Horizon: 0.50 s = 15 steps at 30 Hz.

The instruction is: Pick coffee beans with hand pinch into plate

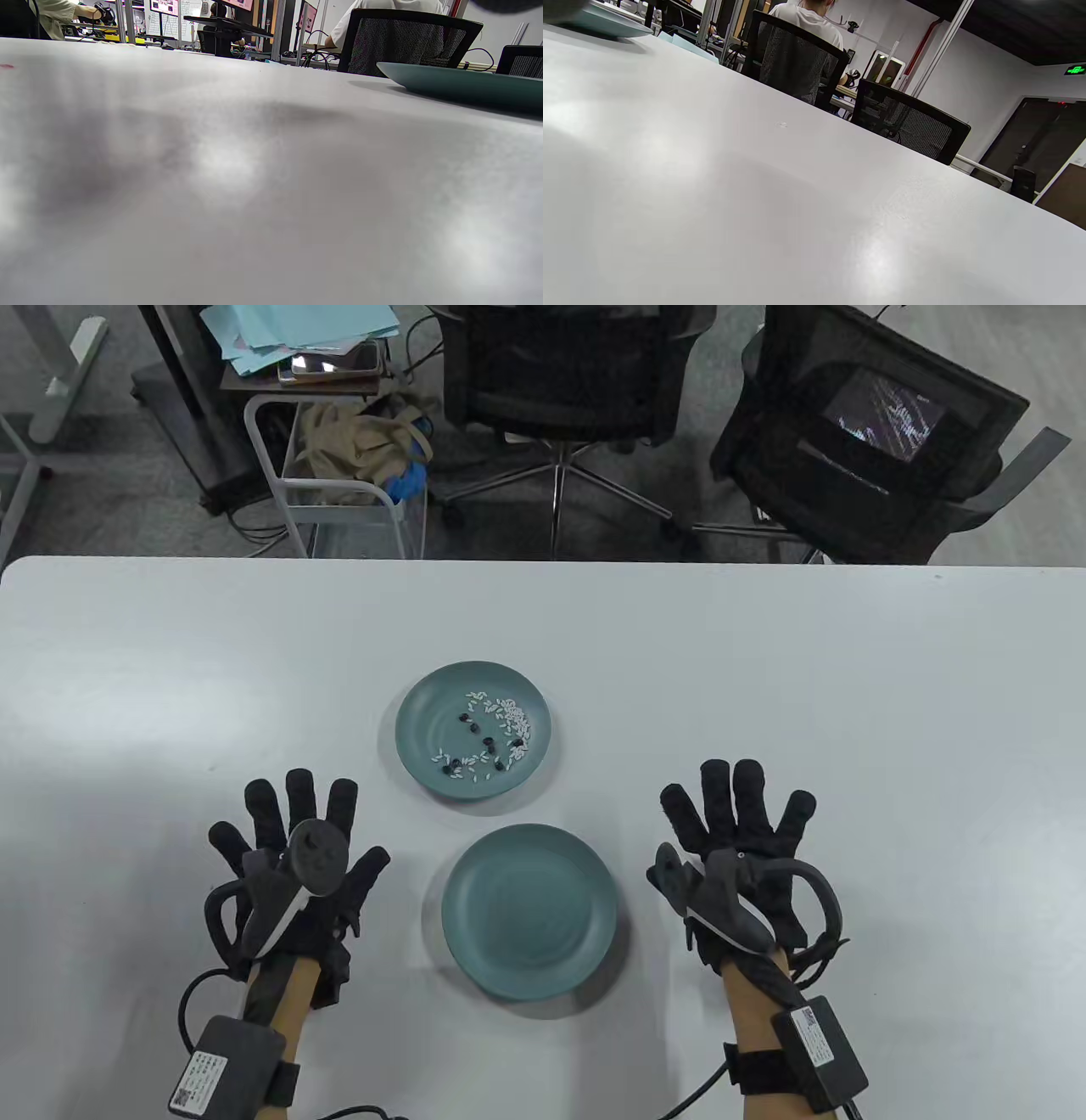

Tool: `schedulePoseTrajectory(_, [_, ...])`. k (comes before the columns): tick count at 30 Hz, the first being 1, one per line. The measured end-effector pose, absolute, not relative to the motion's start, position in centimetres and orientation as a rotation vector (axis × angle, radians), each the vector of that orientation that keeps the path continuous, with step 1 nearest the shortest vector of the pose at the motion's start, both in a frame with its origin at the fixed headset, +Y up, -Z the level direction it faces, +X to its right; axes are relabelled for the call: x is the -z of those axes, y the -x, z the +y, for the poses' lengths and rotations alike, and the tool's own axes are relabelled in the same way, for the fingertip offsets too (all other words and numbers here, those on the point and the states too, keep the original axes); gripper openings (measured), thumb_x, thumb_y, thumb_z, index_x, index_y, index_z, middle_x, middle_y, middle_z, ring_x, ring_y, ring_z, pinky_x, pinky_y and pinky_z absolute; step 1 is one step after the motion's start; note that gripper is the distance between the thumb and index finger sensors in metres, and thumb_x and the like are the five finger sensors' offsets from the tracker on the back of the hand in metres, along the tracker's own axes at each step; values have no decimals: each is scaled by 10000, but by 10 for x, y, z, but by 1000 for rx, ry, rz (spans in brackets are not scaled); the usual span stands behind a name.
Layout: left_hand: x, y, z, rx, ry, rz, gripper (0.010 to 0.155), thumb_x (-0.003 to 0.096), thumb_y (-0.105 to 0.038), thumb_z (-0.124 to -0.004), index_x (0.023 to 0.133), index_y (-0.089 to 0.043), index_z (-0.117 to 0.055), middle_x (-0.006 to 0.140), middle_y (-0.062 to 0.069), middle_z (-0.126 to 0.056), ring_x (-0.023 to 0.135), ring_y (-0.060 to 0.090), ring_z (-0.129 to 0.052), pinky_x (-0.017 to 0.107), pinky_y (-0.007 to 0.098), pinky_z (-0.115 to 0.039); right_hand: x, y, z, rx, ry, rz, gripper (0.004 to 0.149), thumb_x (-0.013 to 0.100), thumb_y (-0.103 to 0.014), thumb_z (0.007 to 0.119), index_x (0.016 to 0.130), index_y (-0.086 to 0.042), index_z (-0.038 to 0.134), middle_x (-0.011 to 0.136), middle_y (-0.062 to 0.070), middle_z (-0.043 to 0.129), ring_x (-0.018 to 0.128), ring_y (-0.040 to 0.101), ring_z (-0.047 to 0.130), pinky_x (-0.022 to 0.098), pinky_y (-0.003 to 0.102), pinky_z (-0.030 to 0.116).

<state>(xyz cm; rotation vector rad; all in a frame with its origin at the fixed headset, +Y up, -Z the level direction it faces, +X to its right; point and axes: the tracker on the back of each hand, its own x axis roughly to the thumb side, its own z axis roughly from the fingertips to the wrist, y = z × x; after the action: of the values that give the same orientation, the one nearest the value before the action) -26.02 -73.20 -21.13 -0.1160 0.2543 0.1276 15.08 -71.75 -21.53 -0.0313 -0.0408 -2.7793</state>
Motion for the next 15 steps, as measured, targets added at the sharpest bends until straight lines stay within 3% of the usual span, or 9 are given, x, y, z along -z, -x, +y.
schedulePoseTrajectory(15, [215, 264, -729, -197, 117, 276, 786, 362, -694, -634, 956, -565, -135, 1080, -187, 40, 1068, 180, 77, 695, 598, 60, 218, -152, -724, 2878, 20, -111, 819, 380, -760, 599, 974, -476, 113, 1063, 15, -123, 1012, 354, -109, 644, 756, 46])
